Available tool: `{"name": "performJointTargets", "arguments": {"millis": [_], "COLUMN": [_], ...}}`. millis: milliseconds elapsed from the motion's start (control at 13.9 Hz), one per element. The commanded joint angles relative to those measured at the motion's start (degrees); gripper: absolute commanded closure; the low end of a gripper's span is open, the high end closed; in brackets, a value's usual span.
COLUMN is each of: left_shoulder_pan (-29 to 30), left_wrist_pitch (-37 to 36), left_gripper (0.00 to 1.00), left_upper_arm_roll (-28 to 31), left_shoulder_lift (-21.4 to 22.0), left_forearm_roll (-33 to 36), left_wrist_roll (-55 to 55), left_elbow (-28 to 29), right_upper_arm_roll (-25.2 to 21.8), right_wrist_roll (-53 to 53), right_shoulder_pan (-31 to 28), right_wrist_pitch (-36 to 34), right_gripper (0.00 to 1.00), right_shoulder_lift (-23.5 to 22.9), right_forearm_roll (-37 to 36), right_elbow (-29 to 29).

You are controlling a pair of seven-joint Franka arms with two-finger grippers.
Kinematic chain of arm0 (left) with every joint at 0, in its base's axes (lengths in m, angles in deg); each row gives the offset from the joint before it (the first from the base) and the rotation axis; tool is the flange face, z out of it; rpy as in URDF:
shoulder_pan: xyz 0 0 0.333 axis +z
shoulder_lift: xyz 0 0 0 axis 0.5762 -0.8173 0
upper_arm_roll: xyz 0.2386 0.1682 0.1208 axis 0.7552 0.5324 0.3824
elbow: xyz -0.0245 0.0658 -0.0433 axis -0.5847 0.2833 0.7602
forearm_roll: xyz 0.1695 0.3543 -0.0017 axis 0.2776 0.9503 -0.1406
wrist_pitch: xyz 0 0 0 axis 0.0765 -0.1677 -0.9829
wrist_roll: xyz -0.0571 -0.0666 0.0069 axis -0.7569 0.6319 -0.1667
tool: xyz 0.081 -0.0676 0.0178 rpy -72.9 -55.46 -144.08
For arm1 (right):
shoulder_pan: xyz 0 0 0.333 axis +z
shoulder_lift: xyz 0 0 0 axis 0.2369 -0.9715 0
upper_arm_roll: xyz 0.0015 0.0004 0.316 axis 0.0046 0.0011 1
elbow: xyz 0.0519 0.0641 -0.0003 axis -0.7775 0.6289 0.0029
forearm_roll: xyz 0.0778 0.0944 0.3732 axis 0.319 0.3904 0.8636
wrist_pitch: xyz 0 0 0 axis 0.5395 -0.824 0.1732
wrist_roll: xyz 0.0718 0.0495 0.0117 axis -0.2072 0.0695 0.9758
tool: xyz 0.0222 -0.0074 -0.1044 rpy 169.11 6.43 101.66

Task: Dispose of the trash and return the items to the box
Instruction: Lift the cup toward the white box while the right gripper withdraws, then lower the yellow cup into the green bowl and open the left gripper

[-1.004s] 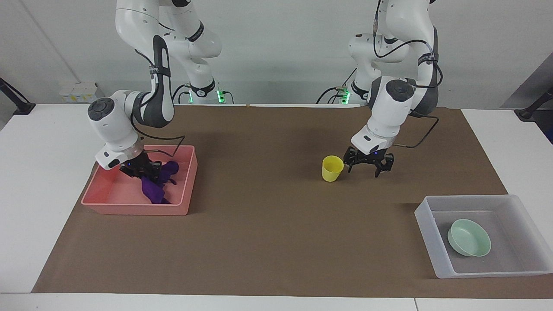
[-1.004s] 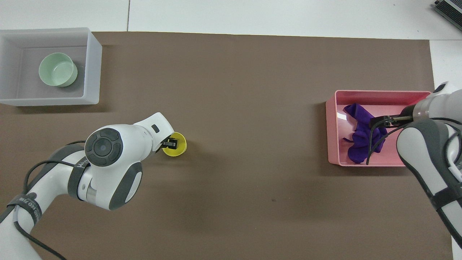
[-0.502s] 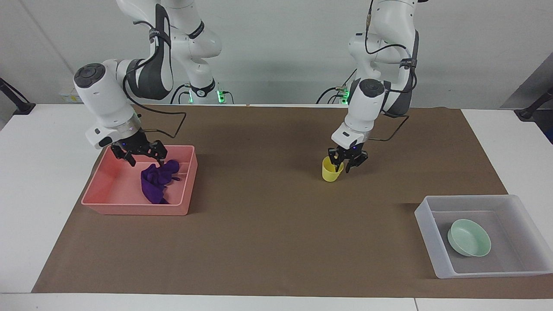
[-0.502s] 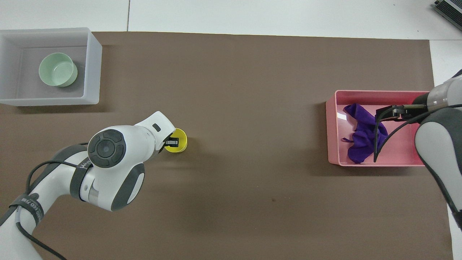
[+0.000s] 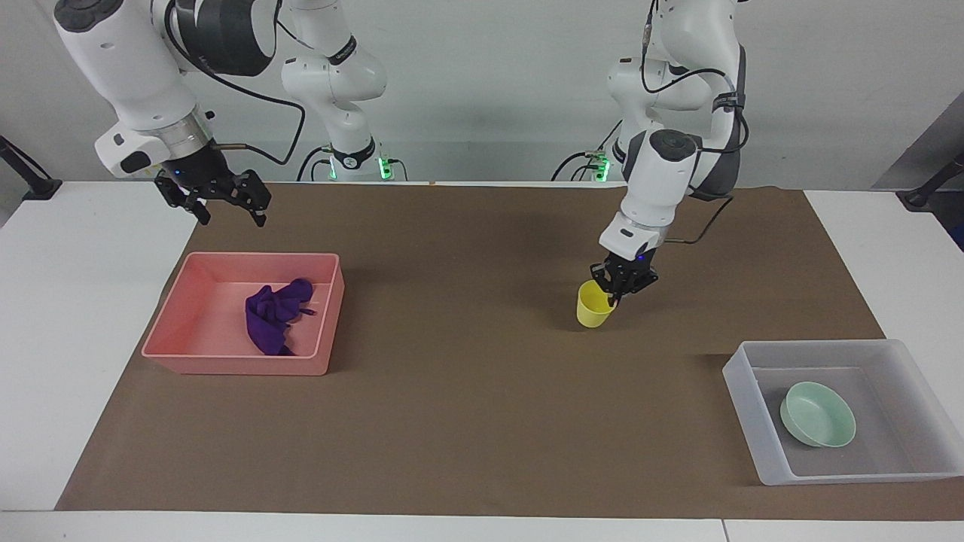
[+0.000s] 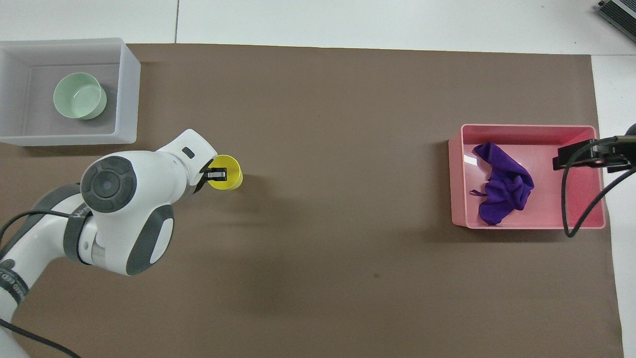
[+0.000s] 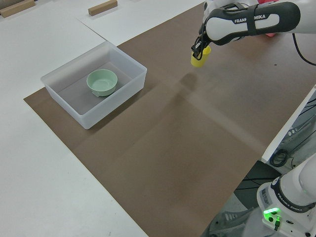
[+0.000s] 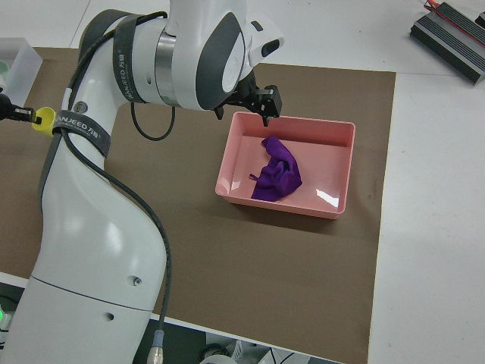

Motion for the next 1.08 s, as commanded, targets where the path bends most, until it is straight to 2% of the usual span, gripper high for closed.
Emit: {"name": "performJointTargets", "arguments": {"millis": [0,287,502,717,1004], "left_shoulder_pan": [4.40,12.22,17.06,19.44,24.45], "left_wrist_pitch": [-1.71,-1.18,-3.02,-5.75,-6.63], "left_gripper": [1.00,1.00,1.00,1.00,1.00], "left_upper_arm_roll": [-0.23,-0.32,-0.49,-0.58,-0.76], "left_shoulder_lift": [-0.92,-4.87,-7.95,-11.11,-15.33], "left_forearm_roll": [0.99,0.99,0.46,-0.15,-1.29], "left_wrist_roll": [-3.43,-11.08,-13.98,-15.39,-20.91], "left_elbow": [-4.76,-12.40,-17.68,-23.83,-29.20], "right_upper_arm_roll": [0.18,0.09,-0.17,1.31,1.59], "right_wrist_roll": [-1.11,-1.28,0.21,0.21,0.13], "right_shoulder_pan": [-0.51,-1.21,-0.95,0.01,-0.07], "right_wrist_pitch": [-2.60,-0.59,-0.76,-1.29,-1.37], "right_gripper": [0.00,0.00,0.00,0.00,0.00], "right_shoulder_lift": [3.29,5.58,5.58,5.23,4.09], "right_forearm_roll": [-0.60,-0.52,0.54,-4.29,-4.03], "right_elbow": [-0.25,4.67,4.42,3.72,1.34]}}
